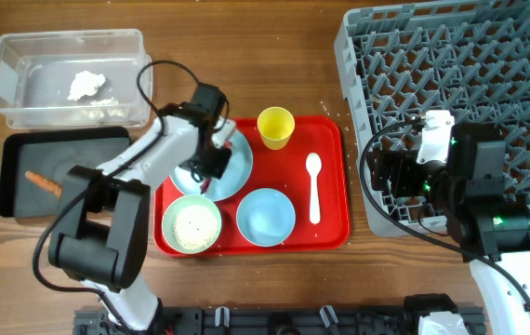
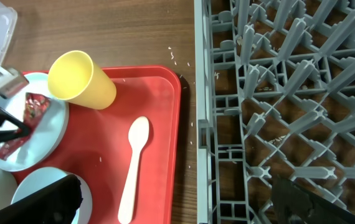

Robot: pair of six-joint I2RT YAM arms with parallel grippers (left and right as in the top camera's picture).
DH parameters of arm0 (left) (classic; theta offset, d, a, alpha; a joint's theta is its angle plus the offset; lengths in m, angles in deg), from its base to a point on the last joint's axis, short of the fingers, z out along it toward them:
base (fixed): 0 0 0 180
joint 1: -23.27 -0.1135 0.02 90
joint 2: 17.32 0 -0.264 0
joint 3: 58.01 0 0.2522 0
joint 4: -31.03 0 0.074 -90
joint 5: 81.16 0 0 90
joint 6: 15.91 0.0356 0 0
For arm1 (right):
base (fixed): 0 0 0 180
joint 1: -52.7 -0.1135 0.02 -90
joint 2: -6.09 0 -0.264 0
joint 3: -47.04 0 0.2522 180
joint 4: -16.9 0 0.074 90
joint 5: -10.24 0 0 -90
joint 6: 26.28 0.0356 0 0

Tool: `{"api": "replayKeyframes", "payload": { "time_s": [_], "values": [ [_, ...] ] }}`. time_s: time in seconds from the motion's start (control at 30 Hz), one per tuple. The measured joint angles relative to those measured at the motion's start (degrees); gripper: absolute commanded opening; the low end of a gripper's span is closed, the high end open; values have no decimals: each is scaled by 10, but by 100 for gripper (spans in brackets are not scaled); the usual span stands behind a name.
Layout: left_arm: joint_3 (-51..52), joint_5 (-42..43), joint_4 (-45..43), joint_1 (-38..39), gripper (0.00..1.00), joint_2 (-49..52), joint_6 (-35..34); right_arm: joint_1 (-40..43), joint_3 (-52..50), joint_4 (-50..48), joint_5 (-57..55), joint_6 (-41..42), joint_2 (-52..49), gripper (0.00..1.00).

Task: Sort waste into correct bins and load items into the dishwasher rack
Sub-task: 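Grasp the red wrapper with the left gripper and drop it in the clear bin, then grasp the yellow cup with the left gripper and lift it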

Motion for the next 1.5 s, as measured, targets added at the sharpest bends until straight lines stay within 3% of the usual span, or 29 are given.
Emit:
{"api": "replayKeyframes", "payload": {
  "time_s": [0.2,0.3,0.47,0.57,0.6,0.63,0.9,1.0,1.23,1.3,1.5],
  "values": [
    [-70,-6,7,-97,4,-75,-2,0,0,0,0,0,0,100],
    [-86,-6,-47,-161,4,-129,-2,0,0,0,0,0,0,100],
    [-90,-9,-166,-243,8,-134,-23,0,0,-1,0,0,0,100],
    [-90,-9,-243,-272,18,-98,-39,0,0,0,0,0,0,100],
    [-90,-10,-255,-278,49,-81,-43,0,0,0,0,0,0,100],
    [-90,-10,-276,-280,61,-65,-46,0,0,-1,0,0,0,100],
    [-90,-10,-332,-281,68,-24,-52,0,0,-1,0,0,0,100],
    [-91,-10,-278,-281,68,-53,-52,0,0,-1,0,0,0,100],
    [-103,46,52,-254,79,-141,-66,0,0,-4,0,0,0,100],
    [-101,54,110,-245,89,-140,-89,0,0,-3,0,0,0,100],
    [-101,70,209,-231,99,-140,-137,0,0,1,28,0,-1,96]
  ]
}}
